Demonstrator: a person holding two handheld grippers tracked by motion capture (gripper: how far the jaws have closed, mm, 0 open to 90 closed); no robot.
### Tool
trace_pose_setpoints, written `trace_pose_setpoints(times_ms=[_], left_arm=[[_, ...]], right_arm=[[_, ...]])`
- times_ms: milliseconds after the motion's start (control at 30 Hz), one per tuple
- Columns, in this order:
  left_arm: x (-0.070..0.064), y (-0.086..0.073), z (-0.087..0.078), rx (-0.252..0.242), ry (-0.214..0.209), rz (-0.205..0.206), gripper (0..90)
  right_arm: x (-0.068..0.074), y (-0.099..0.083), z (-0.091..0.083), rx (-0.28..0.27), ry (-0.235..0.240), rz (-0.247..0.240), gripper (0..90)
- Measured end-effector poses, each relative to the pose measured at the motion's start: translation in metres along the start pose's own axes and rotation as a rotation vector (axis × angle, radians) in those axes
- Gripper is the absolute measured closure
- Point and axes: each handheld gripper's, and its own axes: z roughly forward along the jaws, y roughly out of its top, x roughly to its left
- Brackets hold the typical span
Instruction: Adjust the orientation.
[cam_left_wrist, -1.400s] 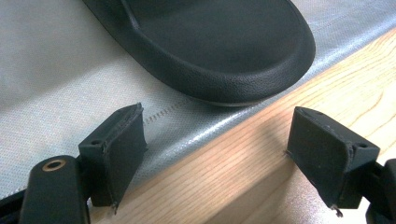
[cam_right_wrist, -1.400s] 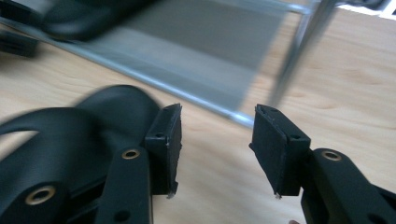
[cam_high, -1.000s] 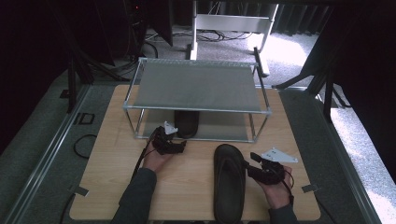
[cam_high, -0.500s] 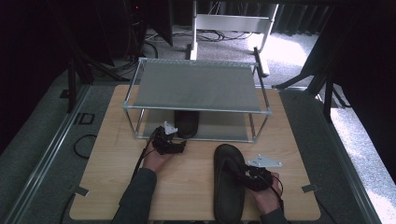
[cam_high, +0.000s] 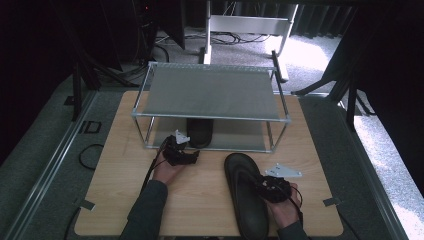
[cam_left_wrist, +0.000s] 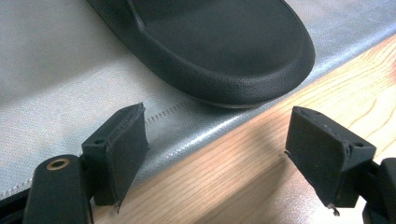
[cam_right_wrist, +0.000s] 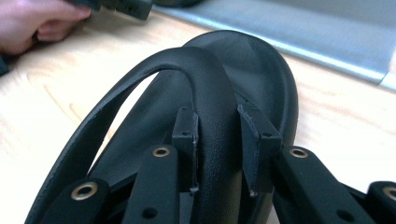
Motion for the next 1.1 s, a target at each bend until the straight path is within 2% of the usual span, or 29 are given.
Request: trace_pose_setpoints(times_ms=[233,367,400,433,700,867,1100], left_arm=[[0.0,0.0,0.0,0.001,0.0,0.001,21.3],[0.0,0.0,0.0,0.001,-0.001,0.001,21.3],[0.0,0.0,0.0,0.0,0.0,0.0,21.3],[0.0,0.0,0.0,0.001,0.001,0.001,21.5],[0.0,0.0,0.0,0.0,0.005,0.0,22.1],[0.0,0.0,0.0,-0.002,0.005,-0.002,22.1],[-0.001,0.0,0.0,-0.001,0.009,0.001,22.1]], right_arm=[[-0.009,0.021,0.007,-0.055,-0.021,-0.015,70.0],[-0.012,0.034,0.015,-0.066,-0.033,-0.035,69.9],[-0.013,0.038,0.018,-0.071,-0.037,-0.04,69.9],[-0.015,0.051,0.029,-0.082,-0.048,-0.057,69.9],[-0.021,0.077,0.053,-0.102,-0.084,-0.103,69.9],[-0.026,0.089,0.069,-0.108,-0.115,-0.122,69.9],[-0.037,0.098,0.082,-0.114,-0.15,-0.109,69.9]])
